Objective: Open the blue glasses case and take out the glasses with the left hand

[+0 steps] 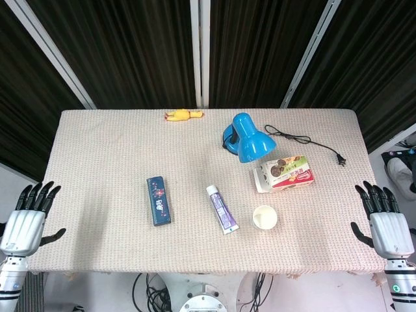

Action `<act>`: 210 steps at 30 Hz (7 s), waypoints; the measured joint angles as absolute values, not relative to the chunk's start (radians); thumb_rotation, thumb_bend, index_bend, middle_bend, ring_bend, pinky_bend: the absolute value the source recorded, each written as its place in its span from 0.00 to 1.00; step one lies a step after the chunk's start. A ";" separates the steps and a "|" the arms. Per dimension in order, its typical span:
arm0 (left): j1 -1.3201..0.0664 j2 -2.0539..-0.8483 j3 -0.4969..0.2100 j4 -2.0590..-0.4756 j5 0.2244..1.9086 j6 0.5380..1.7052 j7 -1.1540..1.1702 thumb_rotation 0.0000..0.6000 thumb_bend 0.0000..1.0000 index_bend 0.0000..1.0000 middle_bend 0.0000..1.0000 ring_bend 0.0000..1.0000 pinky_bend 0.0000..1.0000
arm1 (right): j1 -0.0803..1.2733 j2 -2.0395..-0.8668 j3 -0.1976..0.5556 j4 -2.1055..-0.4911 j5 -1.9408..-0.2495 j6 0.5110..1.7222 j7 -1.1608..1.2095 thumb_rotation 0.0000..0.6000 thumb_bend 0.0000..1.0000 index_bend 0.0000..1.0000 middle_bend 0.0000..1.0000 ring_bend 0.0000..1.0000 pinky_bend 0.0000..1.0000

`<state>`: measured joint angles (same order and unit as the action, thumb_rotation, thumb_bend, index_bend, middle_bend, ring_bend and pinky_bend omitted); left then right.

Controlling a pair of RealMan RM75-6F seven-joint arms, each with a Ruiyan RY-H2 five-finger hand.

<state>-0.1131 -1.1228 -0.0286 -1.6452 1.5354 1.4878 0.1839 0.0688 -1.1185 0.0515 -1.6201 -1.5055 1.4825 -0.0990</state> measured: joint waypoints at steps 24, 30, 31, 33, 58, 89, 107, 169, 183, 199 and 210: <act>-0.282 -1.134 -0.014 -1.734 1.657 1.272 0.184 1.00 0.13 0.09 0.03 0.00 0.01 | 0.052 -1.098 0.072 -1.619 -1.496 1.522 -0.069 1.00 0.24 0.00 0.00 0.00 0.00; -0.383 -1.182 -0.022 -1.788 1.673 1.137 0.216 1.00 0.13 0.09 0.03 0.00 0.01 | 0.057 -1.100 0.075 -1.613 -1.487 1.508 -0.065 1.00 0.24 0.00 0.00 0.00 0.00; -0.398 -1.195 -0.023 -1.792 1.674 1.119 0.220 1.00 0.13 0.09 0.03 0.00 0.01 | 0.058 -1.101 0.075 -1.613 -1.486 1.505 -0.066 1.00 0.24 0.00 0.00 0.00 0.00; -0.431 -1.230 -0.027 -1.799 1.675 1.081 0.230 1.00 0.13 0.09 0.03 0.00 0.01 | 0.059 -1.102 0.073 -1.614 -1.487 1.502 -0.071 1.00 0.24 0.00 0.00 0.00 0.00; -0.623 -1.409 -0.011 -1.703 1.574 0.848 0.307 1.00 0.49 0.09 0.21 0.00 0.00 | 0.058 -1.122 0.080 -1.595 -1.461 1.492 -0.060 1.00 0.29 0.00 0.00 0.00 0.00; -0.555 -1.326 0.037 -1.708 1.418 0.965 0.446 1.00 0.54 0.07 0.33 0.00 0.00 | 0.062 -1.135 0.088 -1.611 -1.450 1.489 -0.087 1.00 0.30 0.00 0.00 0.00 0.00; -0.518 -1.362 0.025 -1.564 1.433 1.039 0.344 1.00 0.54 0.00 0.32 0.00 0.00 | 0.065 -1.140 0.086 -1.617 -1.451 1.484 -0.104 1.00 0.30 0.00 0.00 0.00 0.00; -0.598 -1.507 -0.163 -1.535 1.117 1.032 0.422 1.00 0.31 0.21 0.27 0.15 0.20 | 0.078 -1.103 0.120 -1.648 -1.404 1.481 -0.138 1.00 0.30 0.00 0.00 0.00 0.00; -0.610 -1.505 -0.148 -1.534 1.090 1.027 0.433 1.00 0.31 0.21 0.28 0.17 0.20 | 0.080 -1.107 0.115 -1.642 -1.398 1.469 -0.134 1.00 0.30 0.00 0.00 0.00 0.00; -0.619 -1.505 -0.141 -1.520 1.077 1.026 0.419 1.00 0.37 0.22 0.38 0.20 0.21 | 0.086 -1.105 0.111 -1.644 -1.390 1.453 -0.140 1.00 0.31 0.00 0.00 0.00 0.00; -0.624 -1.508 -0.145 -1.508 1.066 1.024 0.400 1.00 0.41 0.24 0.49 0.24 0.24 | 0.090 -1.101 0.108 -1.645 -1.386 1.442 -0.140 1.00 0.31 0.00 0.00 0.00 0.00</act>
<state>-0.6237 -1.5085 -0.1452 -1.5083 1.0657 1.0239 0.4002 0.0899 -1.1006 0.1082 -1.6454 -1.3862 1.4418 -0.1399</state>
